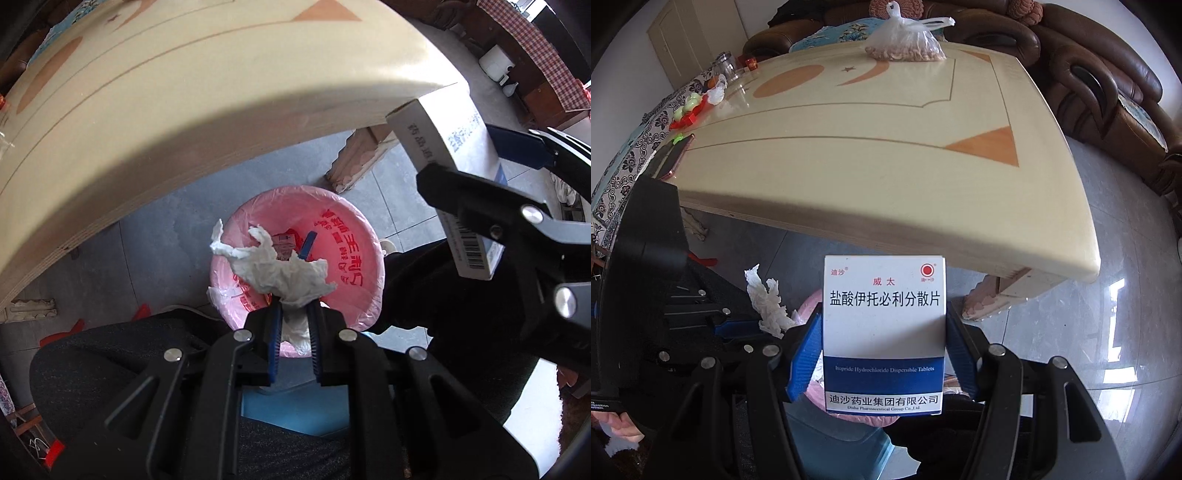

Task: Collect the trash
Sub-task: 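Lift the tissue and white box with both tools over the pink bin, then open the left tool to drop the tissue while the right tool drops the white box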

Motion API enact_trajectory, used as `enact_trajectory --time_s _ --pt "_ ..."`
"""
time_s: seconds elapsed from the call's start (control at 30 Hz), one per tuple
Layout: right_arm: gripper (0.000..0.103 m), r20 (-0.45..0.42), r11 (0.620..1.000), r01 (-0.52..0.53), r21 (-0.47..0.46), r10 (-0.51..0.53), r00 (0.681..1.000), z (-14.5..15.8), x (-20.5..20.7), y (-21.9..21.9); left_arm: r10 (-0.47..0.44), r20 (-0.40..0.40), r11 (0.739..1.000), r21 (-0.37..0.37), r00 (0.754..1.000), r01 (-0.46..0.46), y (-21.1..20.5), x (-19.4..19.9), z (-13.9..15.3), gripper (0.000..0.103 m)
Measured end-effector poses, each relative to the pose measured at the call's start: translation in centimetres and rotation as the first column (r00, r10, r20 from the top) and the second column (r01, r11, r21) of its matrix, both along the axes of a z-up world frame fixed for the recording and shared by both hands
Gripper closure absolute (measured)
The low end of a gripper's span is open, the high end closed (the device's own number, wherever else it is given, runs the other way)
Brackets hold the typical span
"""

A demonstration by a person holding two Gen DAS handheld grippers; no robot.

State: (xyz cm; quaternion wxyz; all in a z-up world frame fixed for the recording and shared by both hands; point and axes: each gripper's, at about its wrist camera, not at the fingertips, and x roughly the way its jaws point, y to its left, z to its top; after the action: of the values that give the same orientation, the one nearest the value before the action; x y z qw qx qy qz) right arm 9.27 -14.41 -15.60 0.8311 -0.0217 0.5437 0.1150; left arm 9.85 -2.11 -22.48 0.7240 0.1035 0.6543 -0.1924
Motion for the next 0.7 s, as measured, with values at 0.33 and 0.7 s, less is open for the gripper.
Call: enact_trajectory --time_s 0.33,0.7 --pt "0.043 -0.122 1.000 0.020 0.014 -0.018 0.992 -8.9 -1.4 1.3 0.020 -0.036 0.999 0.048 0.999 -0.018 0.5 -0.3 -5.3 0.089" --pt "0.043 -0.222 0.999 0.046 -0.009 -0.047 0.974 -15.9 -0.9 1.6 0.030 -0.102 0.996 0.084 0.994 -0.021 1.0 0.3 -10.6 0.089"
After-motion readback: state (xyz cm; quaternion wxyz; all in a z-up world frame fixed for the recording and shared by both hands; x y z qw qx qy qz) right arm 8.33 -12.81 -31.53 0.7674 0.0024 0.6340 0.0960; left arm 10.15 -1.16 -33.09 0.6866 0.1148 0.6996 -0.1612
